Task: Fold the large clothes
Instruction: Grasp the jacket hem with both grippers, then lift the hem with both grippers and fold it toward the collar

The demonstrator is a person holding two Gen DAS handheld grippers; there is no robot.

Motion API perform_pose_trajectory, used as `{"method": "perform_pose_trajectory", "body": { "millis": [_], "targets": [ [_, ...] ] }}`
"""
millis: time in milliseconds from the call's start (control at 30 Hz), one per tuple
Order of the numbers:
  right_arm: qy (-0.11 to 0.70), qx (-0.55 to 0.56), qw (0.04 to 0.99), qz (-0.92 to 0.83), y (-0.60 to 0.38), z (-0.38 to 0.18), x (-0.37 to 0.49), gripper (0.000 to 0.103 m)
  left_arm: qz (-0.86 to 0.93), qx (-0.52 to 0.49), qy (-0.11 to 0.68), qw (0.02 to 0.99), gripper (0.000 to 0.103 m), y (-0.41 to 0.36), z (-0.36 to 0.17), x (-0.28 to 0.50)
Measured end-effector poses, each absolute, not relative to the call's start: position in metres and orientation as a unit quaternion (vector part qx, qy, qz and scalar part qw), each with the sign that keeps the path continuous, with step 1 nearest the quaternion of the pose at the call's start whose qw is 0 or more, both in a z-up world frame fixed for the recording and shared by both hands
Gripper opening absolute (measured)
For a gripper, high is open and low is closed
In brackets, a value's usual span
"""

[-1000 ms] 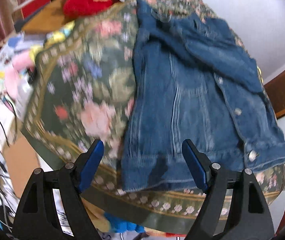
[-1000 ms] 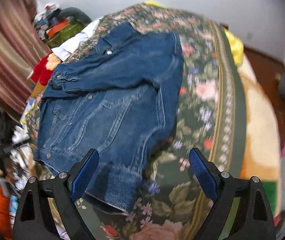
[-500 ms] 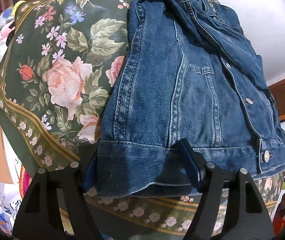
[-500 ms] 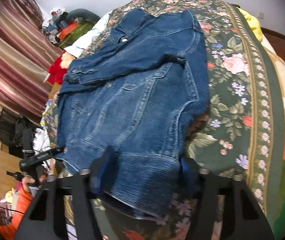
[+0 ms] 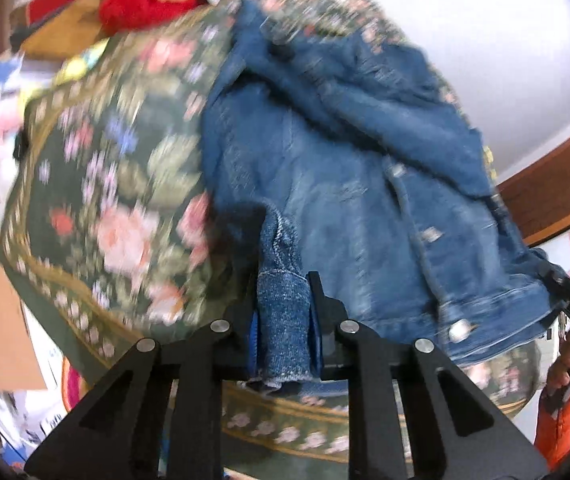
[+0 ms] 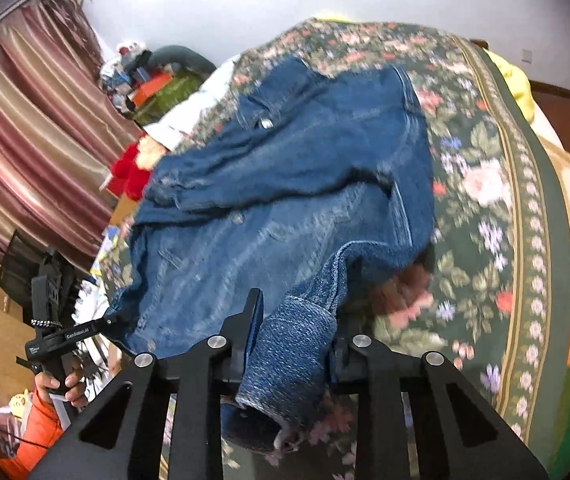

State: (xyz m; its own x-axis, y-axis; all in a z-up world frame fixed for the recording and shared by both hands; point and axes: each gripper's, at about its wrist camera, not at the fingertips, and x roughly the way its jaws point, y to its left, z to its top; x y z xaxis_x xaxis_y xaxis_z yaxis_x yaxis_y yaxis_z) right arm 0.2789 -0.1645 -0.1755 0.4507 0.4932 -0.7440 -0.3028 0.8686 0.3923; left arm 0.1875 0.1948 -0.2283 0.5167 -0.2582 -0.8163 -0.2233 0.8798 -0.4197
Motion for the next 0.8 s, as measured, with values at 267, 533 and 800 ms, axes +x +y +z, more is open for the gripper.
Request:
{"method": "perform_pose_trajectory", "body": {
  "millis": [267, 533, 800],
  "targets": [
    [0.421, 0.099, 0.867, 0.247, -0.156, -0.145, 0.307, 0.02, -0.025, -0.207, 0.406, 0.89, 0.018, 0.193, -0.148, 0.223],
    [0.361, 0.127, 0.9, 0.209, -0.176, -0.109, 0.358, 0.016, -0.007, -0.227, 0.351, 0.908, 0.017, 0.214, -0.112, 0.266],
    [0.364, 0.147, 0.903, 0.177, -0.179, -0.113, 0.431, 0.015, 0.029, -0.257, 0.338, 0.905, 0.017, 0.247, -0.119, 0.322]
  ]
}}
